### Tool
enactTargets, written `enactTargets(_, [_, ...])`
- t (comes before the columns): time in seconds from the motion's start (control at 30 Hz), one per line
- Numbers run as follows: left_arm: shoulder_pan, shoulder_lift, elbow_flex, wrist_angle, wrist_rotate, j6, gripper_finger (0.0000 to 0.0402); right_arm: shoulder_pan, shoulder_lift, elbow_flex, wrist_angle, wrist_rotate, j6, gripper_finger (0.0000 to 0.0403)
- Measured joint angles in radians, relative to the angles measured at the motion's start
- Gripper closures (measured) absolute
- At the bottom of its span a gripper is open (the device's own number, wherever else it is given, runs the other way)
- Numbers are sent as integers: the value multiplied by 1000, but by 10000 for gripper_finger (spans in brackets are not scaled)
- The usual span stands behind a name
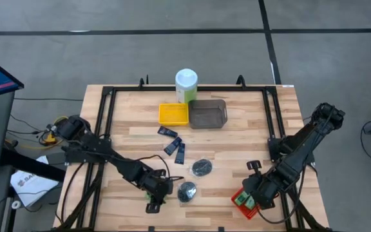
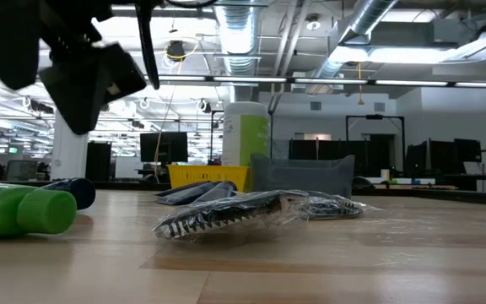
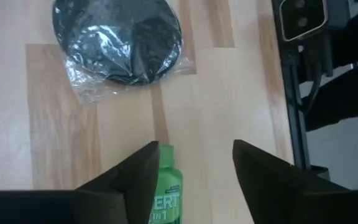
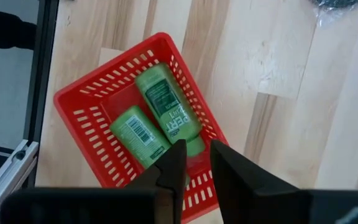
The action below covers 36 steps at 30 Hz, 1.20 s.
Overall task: Pick & Place Travel size toiletries
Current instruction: Put the green shampoo bottle into the red basket
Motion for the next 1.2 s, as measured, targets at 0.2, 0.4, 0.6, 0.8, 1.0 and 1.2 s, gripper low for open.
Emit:
enactTargets(0.2, [-4,58,0,3,-33,-26,190,0,0,-13,5,0,16,337])
enactTargets(0.4, [-4,115,0,8,-29,-52,203,0,0,-61,68,-13,59,337])
enactTargets(0.6, [-4,147,0,10,-25,-67,217,0,0,-72,90,-29,60,337])
enactTargets(0.8, [-4,162,3,5,-30,-63,249,6,-1,-72,85,-30,55,337])
enactTargets(1.0, [-3,164,3,-3,-31,-62,314,6,-1,-72,75,-30,52,337])
enactTargets(1.2, [2,139,-3,-6,-47,-67,317,27,-25,-71,31,-31,96,337])
